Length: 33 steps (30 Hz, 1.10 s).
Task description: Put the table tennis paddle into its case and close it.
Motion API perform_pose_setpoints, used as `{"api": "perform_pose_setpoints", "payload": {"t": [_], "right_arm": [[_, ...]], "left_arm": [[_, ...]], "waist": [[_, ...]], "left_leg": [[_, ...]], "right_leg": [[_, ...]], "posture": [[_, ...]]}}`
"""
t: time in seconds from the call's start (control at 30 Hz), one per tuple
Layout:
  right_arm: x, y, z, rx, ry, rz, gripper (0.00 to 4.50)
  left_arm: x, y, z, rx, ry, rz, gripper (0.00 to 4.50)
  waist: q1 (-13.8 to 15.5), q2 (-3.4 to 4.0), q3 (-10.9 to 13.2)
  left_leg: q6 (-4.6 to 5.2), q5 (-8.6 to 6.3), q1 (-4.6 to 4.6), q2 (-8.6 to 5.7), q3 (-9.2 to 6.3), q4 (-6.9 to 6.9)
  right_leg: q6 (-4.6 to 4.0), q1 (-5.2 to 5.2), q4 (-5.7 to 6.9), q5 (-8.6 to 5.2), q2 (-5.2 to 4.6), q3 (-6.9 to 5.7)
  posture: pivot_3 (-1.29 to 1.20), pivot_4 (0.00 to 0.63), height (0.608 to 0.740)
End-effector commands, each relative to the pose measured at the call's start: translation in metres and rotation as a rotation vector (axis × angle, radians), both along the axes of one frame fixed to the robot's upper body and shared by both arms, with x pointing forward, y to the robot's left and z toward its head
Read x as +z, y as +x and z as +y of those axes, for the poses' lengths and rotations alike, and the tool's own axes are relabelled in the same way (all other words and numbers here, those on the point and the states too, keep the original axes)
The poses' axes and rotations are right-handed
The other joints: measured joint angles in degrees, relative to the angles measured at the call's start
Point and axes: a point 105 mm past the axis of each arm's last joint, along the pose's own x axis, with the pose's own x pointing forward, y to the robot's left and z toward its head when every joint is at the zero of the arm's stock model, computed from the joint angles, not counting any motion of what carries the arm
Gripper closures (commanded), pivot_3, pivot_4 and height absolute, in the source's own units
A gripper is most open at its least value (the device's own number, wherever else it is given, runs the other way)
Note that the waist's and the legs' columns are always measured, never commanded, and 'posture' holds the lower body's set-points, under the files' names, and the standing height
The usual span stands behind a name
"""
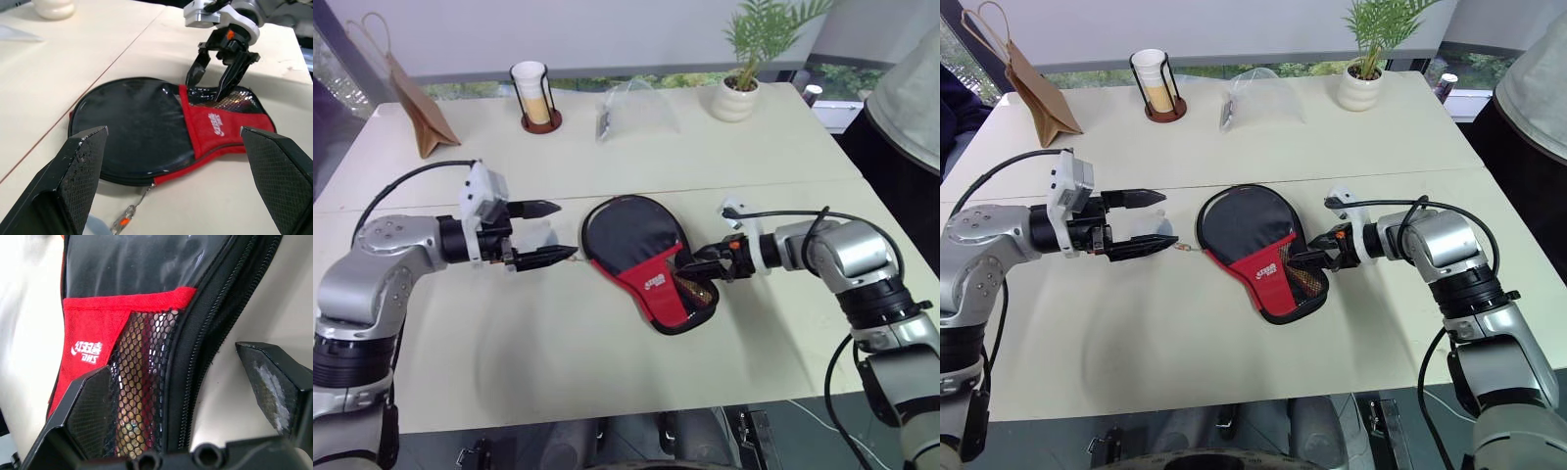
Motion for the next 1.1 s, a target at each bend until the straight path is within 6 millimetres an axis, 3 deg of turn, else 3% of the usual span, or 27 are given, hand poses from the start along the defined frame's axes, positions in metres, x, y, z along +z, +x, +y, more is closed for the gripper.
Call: {"api": "perform_pose_setpoints", "payload": {"t": [0.03, 0.07, 0.17, 0.4, 0.83, 1.1], "right_arm": [[-0.003, -0.004, 0.007, 0.01, 0.033, 0.057, 0.06], [-0.004, -0.004, 0.007, 0.005, 0.04, 0.069, 0.06], [-0.008, -0.007, 0.009, -0.015, 0.06, 0.12, 0.95], [-0.016, -0.021, 0.015, -0.076, 0.117, 0.26, 4.46], [-0.053, -0.077, 0.017, -0.222, 0.213, 0.471, 4.46], [-0.056, -0.105, 0.013, -0.308, 0.28, 0.506, 4.46]], "left_arm": [[0.012, -0.002, 0.002, 0.017, -0.005, -0.054, 0.0], [0.012, -0.002, 0.002, 0.02, -0.005, -0.056, 0.0], [0.011, -0.003, 0.001, 0.023, -0.004, -0.061, 0.0], [0.009, -0.003, -0.002, 0.033, -0.017, -0.068, 0.0], [0.003, 0.0, -0.012, 0.016, -0.04, -0.062, 0.0], [0.003, 0.0, -0.014, -0.004, -0.037, -0.049, 0.0]], "waist": [[0.0, 0.0, 0.0], [-0.02, 0.0, 0.0], [-0.06, -0.01, -0.01], [-0.14, -0.01, -0.04], [0.1, -0.19, -0.32], [0.26, -0.32, -0.53]], "left_leg": [[0.0, 0.0, 0.0, 0.01, -0.01, 0.0], [-0.01, 0.0, 0.01, 0.02, -0.01, 0.0], [-0.01, 0.0, 0.02, 0.02, -0.01, 0.0], [-0.02, 0.0, 0.04, 0.02, -0.01, -0.01], [-0.02, 0.0, 0.08, 0.04, -0.06, -0.09], [0.01, -0.02, 0.13, 0.03, -0.07, -0.11]], "right_leg": [[0.0, 0.0, 0.01, 0.0, 0.03, 0.0], [0.0, 0.0, 0.01, 0.0, 0.04, 0.0], [-0.01, 0.0, 0.02, 0.0, 0.05, 0.02], [-0.02, 0.01, 0.03, 0.0, 0.05, 0.05], [-0.04, 0.06, 0.01, -0.01, -0.01, 0.06], [-0.22, 0.18, -0.03, -0.12, -0.06, 0.06]], "posture": [[0.0, 0.15, 0.734], [0.0, 0.15, 0.734], [0.0, 0.15, 0.734], [0.0, 0.15, 0.734], [0.0, 0.15, 0.734], [0.0, 0.15, 0.734]]}}
